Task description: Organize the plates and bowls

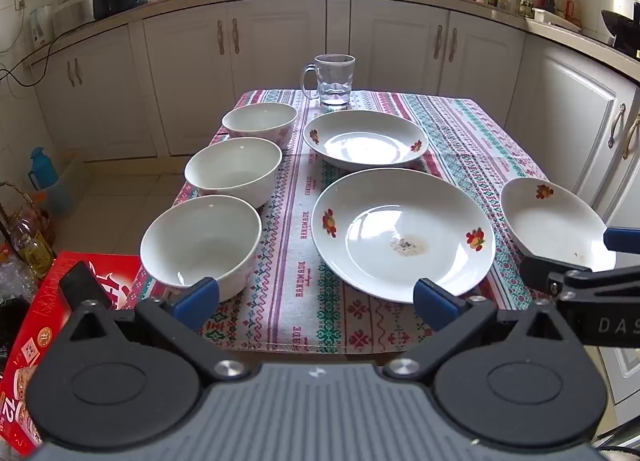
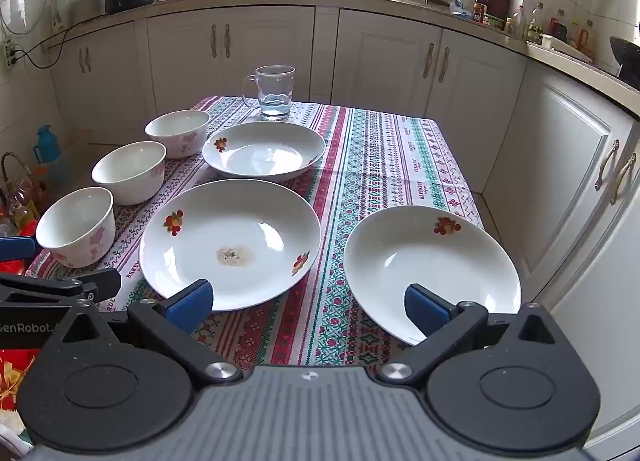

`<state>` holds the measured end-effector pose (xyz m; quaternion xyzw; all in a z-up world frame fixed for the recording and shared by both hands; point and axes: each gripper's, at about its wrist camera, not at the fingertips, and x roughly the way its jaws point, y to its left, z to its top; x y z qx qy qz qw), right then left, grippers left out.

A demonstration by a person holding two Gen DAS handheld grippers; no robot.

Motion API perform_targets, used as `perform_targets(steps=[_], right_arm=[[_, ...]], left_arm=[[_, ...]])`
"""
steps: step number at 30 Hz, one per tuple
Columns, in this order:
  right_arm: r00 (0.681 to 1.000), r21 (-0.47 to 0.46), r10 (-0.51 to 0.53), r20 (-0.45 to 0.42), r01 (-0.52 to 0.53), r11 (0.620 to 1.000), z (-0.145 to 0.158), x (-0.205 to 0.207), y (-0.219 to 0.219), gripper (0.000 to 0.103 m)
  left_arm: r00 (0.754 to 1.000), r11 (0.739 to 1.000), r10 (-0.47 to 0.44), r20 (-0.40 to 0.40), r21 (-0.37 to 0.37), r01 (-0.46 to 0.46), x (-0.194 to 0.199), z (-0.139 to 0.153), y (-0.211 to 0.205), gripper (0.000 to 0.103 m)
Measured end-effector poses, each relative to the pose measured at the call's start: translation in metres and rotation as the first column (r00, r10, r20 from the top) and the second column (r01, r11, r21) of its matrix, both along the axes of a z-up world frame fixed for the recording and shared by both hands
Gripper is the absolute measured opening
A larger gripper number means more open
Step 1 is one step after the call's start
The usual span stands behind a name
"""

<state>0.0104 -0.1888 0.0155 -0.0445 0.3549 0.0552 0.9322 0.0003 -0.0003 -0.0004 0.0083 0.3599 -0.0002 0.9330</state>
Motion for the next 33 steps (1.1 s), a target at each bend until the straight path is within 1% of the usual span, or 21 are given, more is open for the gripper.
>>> perform_targets(steps=[6, 12, 13, 33], right_arm=[[1.000, 0.003, -0.001, 0.006, 0.001, 1.000, 0.0005, -0.0014, -0.0013, 0.103], [1.000, -0.010, 0.000, 0.005, 0.000, 1.000, 0.0003, -0.0003, 0.0013, 0.103], [1.000, -0.010, 0.000, 0.005, 0.001, 1.000, 0.0000, -0.0005, 0.0005, 0.103], [1.000, -0.016, 0.000, 0.009, 0.000, 1.000, 0.0003, -0.0024, 0.0011, 0.103]], left_arm=[[1.000, 1.000, 0.008, -0.012, 0.006, -0.008, 0.0018, -0.0001, -0.0024, 0.103], [1.000, 1.000, 0.004, 0.003, -0.006, -0.004, -0.0038, -0.0052, -0.0033, 0.103], [1.000, 1.000, 0.002, -0.001, -0.011, -0.002, -0.0014, -0.0014, 0.0002, 0.103], [1.000, 1.000, 0.002, 0.000, -0.009, -0.002, -0.0010, 0.0002, 0.0003, 0.102]])
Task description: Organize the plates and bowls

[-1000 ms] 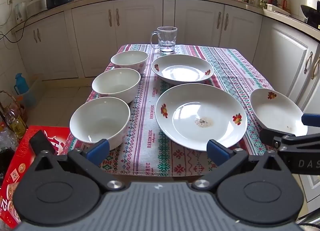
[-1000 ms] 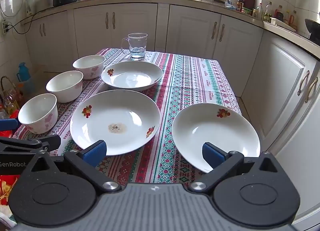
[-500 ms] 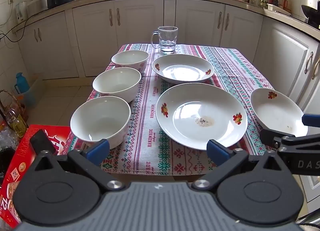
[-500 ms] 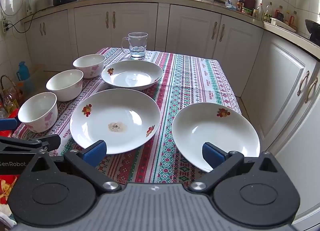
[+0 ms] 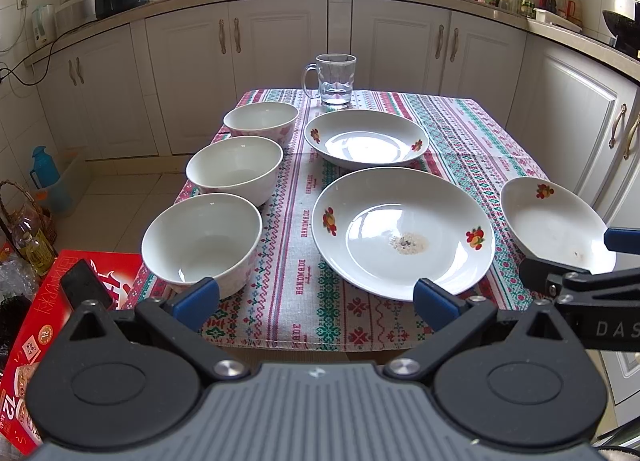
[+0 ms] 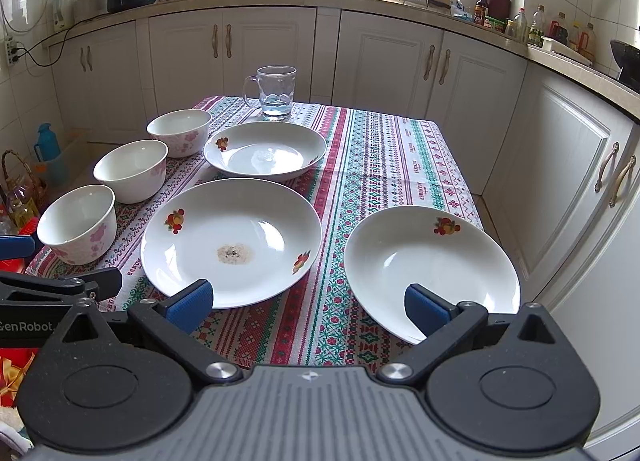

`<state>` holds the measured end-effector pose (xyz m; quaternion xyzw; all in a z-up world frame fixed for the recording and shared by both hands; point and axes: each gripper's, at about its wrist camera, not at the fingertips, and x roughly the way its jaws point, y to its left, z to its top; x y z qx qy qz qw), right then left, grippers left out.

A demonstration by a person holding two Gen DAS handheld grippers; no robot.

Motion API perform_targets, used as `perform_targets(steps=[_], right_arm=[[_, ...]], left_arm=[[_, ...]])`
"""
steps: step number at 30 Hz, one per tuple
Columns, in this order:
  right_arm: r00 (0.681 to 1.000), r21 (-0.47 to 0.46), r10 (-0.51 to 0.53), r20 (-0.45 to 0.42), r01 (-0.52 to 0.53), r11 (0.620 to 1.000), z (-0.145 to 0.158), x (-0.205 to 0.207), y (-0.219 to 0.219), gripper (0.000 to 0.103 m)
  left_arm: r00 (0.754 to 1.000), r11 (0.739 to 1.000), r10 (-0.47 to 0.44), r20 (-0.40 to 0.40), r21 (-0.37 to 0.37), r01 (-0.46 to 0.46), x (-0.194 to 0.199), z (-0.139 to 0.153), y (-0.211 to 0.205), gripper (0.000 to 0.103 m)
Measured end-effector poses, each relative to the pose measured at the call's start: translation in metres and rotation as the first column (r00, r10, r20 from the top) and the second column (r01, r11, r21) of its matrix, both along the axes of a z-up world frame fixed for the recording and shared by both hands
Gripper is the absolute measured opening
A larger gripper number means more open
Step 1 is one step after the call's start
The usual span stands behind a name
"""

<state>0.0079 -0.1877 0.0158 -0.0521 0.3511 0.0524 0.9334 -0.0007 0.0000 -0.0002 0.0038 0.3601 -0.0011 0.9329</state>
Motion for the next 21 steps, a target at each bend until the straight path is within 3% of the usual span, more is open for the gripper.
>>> perform_targets(steps=[21], right_arm=[[1.000, -0.002, 0.004, 0.003, -0.004, 1.000, 0.0020, -0.0008, 0.0010, 0.103]], left_arm=[[1.000, 1.000, -0.001, 0.002, 0.002, 0.001, -0.0004, -0.0002, -0.0003, 0.102]])
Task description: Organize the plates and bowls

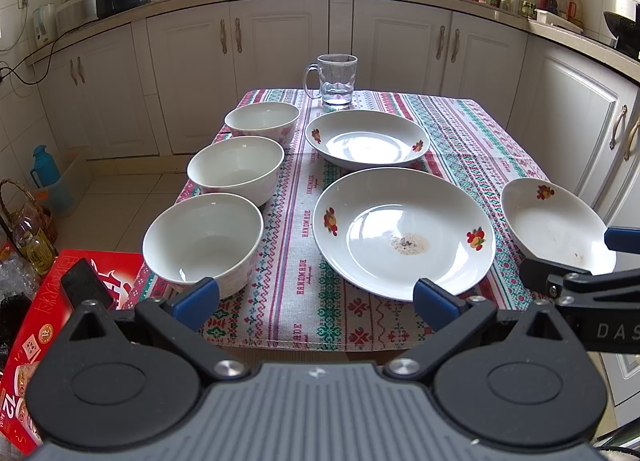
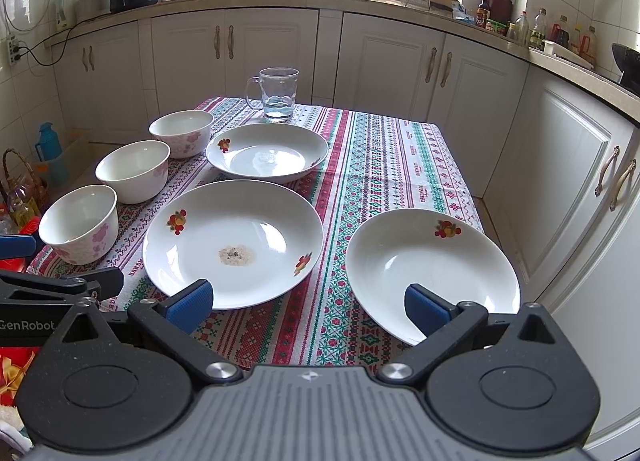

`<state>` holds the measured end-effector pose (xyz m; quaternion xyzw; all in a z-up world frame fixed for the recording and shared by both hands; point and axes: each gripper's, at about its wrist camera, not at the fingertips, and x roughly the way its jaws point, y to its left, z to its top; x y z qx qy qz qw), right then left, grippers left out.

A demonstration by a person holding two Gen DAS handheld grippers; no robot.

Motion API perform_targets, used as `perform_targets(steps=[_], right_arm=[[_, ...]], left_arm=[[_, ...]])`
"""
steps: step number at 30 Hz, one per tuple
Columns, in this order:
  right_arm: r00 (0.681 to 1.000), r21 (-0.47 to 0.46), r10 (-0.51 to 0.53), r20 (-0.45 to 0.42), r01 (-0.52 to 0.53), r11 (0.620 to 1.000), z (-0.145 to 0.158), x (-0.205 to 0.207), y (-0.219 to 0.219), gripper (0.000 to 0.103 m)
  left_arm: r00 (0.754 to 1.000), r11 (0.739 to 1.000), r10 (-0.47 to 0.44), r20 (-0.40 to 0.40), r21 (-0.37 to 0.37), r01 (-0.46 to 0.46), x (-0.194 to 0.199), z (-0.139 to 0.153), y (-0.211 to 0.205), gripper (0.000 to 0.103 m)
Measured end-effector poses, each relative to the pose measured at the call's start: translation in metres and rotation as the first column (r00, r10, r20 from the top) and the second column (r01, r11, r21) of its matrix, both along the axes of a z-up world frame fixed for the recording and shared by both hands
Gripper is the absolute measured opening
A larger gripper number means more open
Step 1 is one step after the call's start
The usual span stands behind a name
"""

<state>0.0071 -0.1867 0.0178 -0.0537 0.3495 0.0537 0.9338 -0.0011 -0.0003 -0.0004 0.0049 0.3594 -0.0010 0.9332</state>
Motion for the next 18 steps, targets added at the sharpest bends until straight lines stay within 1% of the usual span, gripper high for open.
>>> perform_targets(steps=[18], right_arm=[[1.000, -0.003, 0.005, 0.004, -0.005, 1.000, 0.0017, -0.0013, 0.0009, 0.103]], left_arm=[[1.000, 1.000, -0.001, 0.001, -0.001, 0.001, -0.0001, -0.0002, 0.0002, 0.102]])
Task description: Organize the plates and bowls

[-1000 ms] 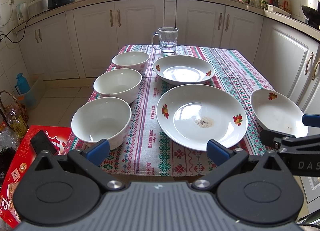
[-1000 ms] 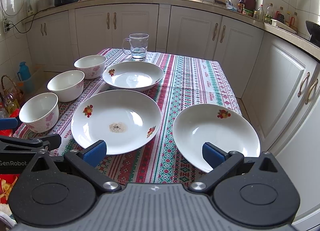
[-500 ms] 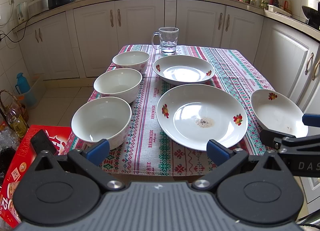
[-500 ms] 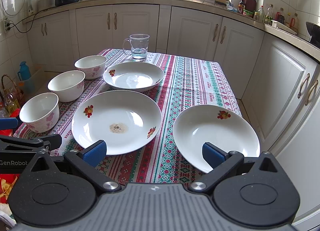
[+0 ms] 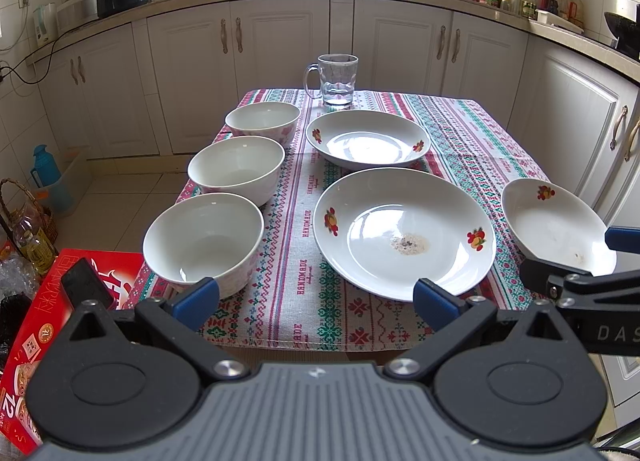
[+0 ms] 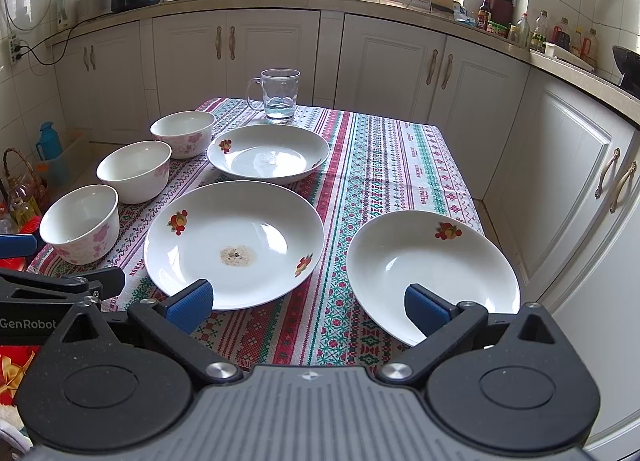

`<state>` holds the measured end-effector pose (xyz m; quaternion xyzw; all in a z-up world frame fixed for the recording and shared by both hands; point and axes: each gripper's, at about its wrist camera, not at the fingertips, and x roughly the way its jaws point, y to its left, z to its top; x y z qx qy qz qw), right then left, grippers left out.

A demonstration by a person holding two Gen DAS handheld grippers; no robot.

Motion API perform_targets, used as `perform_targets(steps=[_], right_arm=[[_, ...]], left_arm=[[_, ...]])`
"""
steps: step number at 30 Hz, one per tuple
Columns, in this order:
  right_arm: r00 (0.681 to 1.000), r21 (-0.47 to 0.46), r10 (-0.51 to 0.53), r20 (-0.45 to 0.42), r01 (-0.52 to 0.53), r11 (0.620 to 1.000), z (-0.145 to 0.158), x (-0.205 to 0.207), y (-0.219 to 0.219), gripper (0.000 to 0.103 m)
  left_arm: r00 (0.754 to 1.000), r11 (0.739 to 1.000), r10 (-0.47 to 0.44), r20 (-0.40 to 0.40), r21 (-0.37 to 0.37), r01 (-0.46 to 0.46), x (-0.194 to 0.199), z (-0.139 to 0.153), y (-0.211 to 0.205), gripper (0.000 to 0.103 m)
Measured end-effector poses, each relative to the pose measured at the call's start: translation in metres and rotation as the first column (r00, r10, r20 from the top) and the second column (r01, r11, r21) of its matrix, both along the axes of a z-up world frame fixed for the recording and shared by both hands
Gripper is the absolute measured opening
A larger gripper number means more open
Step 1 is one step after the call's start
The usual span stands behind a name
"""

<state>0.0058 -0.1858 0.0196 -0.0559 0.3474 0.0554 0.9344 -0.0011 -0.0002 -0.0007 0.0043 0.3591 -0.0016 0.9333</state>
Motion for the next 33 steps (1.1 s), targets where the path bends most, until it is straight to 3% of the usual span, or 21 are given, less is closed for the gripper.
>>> perform_targets(steps=[26, 33], right_arm=[[0.999, -0.009, 0.025, 0.021, -0.025, 1.000, 0.0034, -0.0005, -0.0011, 0.103], [0.999, -0.014, 0.037, 0.036, -0.037, 0.999, 0.0047, 0.0010, -0.0033, 0.103]], left_arm=[[1.000, 1.000, 0.004, 0.012, -0.013, -0.004, 0.0035, 0.0072, 0.0002, 0.102], [0.999, 0.998, -0.034, 0.037, -0.043, 0.035, 0.0082, 0.0049, -0.0007, 0.102]])
